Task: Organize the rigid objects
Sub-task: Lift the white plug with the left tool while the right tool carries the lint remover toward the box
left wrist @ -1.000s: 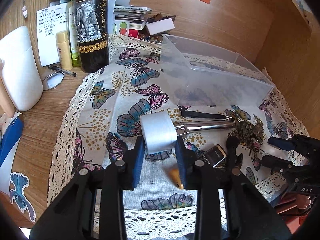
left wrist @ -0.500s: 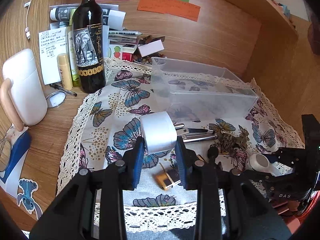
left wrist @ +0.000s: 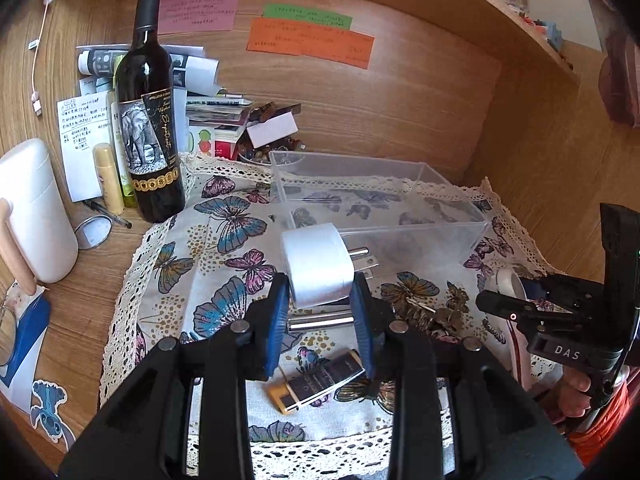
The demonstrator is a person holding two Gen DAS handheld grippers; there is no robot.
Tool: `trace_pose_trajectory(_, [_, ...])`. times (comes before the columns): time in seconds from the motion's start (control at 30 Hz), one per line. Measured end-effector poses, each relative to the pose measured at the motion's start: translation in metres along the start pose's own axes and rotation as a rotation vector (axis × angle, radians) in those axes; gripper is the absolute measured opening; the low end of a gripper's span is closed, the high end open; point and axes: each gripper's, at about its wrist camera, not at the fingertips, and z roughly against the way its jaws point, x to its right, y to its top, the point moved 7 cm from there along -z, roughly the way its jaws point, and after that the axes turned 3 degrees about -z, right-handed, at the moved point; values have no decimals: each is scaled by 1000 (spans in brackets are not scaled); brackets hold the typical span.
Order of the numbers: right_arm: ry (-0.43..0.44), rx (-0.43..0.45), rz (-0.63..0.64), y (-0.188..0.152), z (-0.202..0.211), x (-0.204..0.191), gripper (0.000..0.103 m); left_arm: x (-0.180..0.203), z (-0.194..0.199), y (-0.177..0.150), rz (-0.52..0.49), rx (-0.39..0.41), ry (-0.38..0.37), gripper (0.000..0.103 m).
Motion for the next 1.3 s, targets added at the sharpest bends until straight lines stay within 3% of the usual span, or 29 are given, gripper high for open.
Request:
trace_pose_trajectory(0.23, [-34, 88, -4, 22, 16, 5, 39, 11, 0, 12, -11, 24, -18, 31])
trace_pose_trajectory(0.57, [-80, 216, -66, 15, 56, 19, 39, 16, -2, 16, -6, 27, -37, 31])
trace_pose_trajectory(1.0, [-75, 142, -90, -9, 41, 26, 34, 20, 1, 16, -20, 32, -34, 31])
trace_pose_trajectory(1.3, [-94, 271, -20, 40, 65, 15, 34, 24, -9, 31, -35, 21, -39, 31])
